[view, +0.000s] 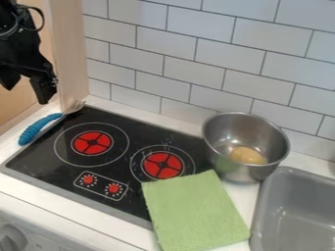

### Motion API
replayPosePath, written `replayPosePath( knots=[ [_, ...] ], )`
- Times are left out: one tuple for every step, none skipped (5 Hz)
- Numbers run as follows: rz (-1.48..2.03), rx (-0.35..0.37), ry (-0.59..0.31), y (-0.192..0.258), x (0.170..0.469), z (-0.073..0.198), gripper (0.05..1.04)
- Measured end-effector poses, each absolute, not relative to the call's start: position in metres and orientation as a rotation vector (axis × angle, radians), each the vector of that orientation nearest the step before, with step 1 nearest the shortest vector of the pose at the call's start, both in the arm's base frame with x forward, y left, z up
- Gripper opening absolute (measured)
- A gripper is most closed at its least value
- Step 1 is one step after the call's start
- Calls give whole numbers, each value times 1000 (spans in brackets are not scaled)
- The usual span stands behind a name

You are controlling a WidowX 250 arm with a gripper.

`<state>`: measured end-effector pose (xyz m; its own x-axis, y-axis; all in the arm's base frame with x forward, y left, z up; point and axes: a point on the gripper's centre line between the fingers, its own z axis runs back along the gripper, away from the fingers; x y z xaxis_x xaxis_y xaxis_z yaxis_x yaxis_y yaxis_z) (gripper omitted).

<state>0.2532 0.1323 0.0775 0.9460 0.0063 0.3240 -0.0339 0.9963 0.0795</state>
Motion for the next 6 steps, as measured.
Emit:
replayPosePath(
  knots=[
    [25,55,-282,126,243,64,999],
    [27,8,-256,112,243,62,999],
    [-8,10,-253,95,242,64,999],
    [-65,2,-263,71,240,67,999],
    [-158,-41,-227,34,234,60,999],
    [-214,-70,-222,14,232,56,999]
  ],
)
